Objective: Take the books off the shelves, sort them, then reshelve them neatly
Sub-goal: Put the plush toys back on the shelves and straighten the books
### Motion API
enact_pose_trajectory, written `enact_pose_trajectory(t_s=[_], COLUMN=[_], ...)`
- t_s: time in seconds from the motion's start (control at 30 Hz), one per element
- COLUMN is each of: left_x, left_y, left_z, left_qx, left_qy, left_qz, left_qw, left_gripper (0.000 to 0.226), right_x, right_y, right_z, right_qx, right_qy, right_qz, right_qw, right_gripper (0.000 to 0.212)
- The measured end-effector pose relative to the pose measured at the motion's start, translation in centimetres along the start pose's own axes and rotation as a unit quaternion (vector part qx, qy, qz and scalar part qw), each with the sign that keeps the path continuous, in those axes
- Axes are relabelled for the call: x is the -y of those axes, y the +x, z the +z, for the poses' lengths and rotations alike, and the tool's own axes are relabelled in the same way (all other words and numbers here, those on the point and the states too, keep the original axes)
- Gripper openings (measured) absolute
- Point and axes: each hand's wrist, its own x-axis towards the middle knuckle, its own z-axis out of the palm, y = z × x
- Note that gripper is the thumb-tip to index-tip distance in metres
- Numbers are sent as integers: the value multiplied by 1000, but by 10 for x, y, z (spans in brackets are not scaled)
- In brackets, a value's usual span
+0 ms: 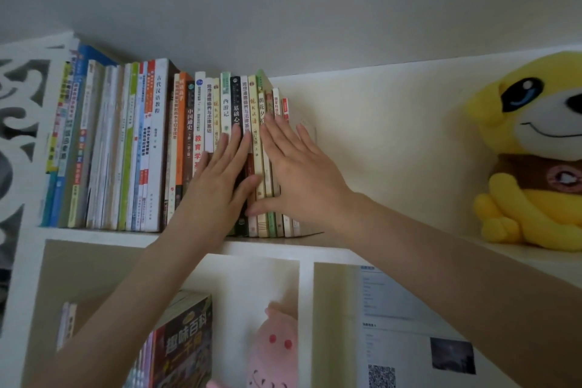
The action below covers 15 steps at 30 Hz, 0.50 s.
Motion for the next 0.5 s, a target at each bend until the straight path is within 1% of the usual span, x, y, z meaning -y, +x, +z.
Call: enact_pose_trajectory(t_s=[0.17,0.23,0.3,0.37,0.43,0.5], left_x=[0,-6,-10,-11,-6,5], left_y=[-2,-1,1,3,6,13], left_z=[5,4,-5,-17,-27,-36], left_qx=[-64,-65,-61,-75,-96,-95], left_qy=[-14,5,-8,-23,-5,25], left_qz=[-2,-12,-25,-19,-17,-62], left_qw=[998,998,998,997,995,993], left_gripper=[54,55,51,46,47,53], right_x=[-1,0,0,0,2,5], right_y=[-1,0,0,2,7,19], right_z=[0,-2,-5,-11,-20,-28], right_qx=[8,20,35,49,34,3], right_qy=[7,-1,-10,-3,1,-21], right_qz=[-6,-1,6,6,-4,-18], right_qw=[1000,1000,999,999,999,1000], right_gripper=[116,115,117,117,103,79])
